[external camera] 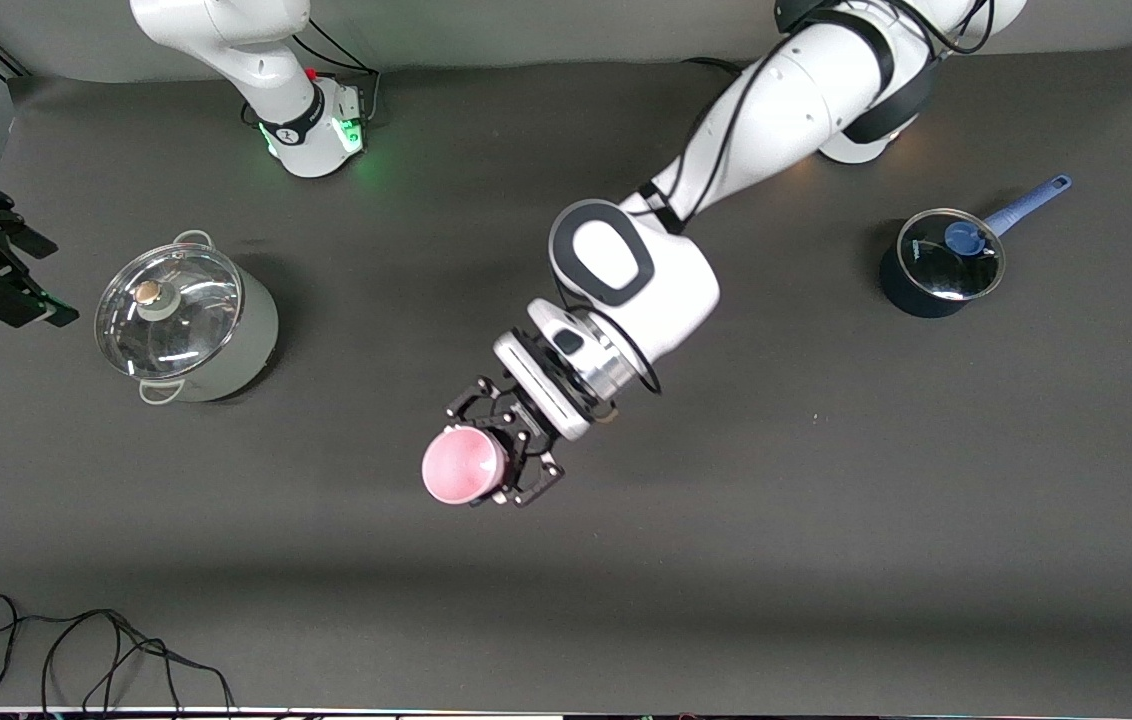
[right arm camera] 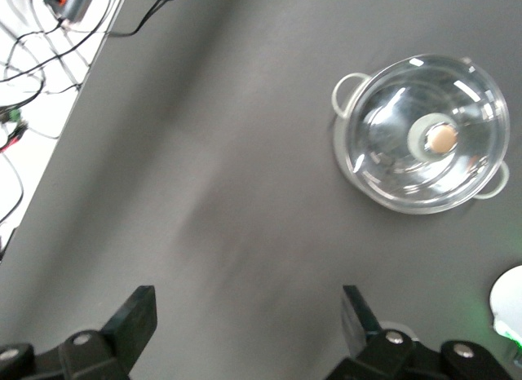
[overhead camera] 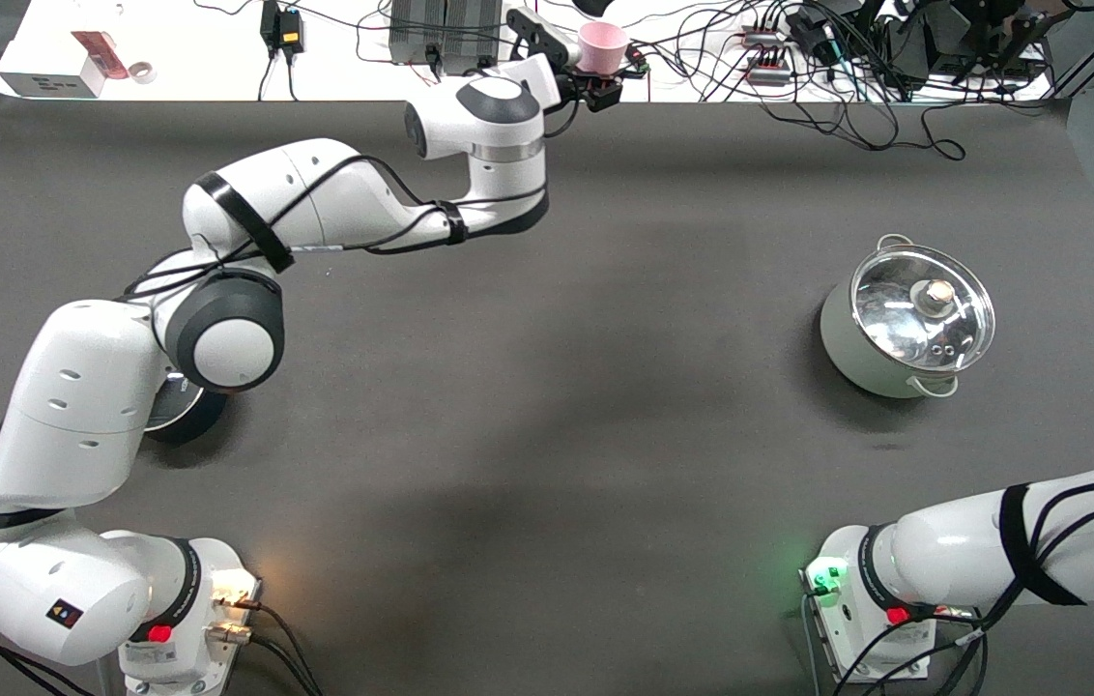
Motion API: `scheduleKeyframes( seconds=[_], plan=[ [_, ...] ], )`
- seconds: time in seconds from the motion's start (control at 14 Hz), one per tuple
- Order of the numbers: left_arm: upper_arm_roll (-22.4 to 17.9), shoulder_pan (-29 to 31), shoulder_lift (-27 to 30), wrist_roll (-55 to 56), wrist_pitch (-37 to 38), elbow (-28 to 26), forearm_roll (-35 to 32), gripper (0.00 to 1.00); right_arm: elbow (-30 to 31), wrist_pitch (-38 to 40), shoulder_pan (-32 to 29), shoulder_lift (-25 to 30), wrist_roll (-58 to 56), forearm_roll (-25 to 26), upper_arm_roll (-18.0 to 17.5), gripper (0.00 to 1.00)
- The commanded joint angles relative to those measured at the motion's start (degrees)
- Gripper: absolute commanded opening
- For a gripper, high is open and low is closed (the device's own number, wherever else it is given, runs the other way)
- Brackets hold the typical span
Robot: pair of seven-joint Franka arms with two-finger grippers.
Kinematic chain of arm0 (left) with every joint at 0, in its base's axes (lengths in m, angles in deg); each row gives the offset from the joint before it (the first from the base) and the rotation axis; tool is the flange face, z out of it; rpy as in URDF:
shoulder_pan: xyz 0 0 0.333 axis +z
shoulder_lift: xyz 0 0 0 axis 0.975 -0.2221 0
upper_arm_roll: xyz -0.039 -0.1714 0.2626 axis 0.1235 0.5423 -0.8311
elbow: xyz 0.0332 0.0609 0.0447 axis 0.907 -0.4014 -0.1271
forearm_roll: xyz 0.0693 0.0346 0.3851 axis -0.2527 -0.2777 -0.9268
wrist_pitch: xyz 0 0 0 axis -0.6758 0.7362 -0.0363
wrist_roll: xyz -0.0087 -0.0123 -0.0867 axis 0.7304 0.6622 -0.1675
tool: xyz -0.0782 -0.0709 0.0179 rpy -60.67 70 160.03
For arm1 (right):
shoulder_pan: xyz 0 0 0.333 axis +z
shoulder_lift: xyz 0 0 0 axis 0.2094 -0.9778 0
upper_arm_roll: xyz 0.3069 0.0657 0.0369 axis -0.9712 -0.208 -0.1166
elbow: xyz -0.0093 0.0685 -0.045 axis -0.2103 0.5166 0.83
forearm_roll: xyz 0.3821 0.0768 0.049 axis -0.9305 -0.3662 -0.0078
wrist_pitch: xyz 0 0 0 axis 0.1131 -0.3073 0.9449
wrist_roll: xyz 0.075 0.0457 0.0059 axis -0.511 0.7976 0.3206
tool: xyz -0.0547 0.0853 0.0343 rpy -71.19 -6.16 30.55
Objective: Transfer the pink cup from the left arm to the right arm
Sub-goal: 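Lift the pink cup and carry it toward the table middle with the left gripper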
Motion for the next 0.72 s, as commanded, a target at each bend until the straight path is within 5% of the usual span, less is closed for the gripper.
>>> scheduleKeyframes(
  seconds=[0.0,0.64],
  plan=[
    [-1.5,-2.0,0.3,1.7,-1.5,1.5,0.2,0.0,-6.0,0.0,2.3,-4.0,1.2,-3.0,0.3,1.0],
    [-1.6,-4.0,0.9,3.1,-4.1,1.6,-0.8,0.0,-20.9,-1.9,12.2,-17.3,4.1,-3.1,0.3,1.0]
  ],
)
